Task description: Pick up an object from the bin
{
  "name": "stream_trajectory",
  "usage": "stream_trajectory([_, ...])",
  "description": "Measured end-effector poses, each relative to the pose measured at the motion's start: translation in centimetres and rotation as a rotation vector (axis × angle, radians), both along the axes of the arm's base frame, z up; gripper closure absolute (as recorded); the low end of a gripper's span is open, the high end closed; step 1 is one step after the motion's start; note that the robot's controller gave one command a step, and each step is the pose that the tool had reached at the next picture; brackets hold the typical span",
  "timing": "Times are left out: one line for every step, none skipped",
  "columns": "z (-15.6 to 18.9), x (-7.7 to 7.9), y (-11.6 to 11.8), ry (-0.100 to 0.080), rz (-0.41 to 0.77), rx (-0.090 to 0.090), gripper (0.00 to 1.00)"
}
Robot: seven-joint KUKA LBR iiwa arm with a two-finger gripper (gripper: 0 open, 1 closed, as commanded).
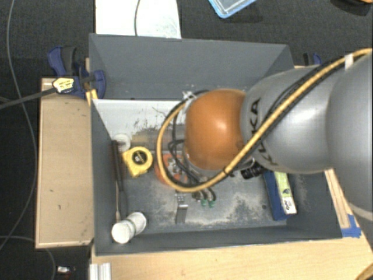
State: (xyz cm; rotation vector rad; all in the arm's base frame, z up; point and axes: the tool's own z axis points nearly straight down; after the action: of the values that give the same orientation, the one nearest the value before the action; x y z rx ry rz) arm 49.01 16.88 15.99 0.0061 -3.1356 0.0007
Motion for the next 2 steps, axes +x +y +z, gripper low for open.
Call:
stream_trajectory([0.4, 0.2, -0.1, -0.008, -0.006, 0.002, 0.0])
stream_trajectory([-1.9, 5.0, -1.1, -0.011, 0.086, 0.003, 0.0])
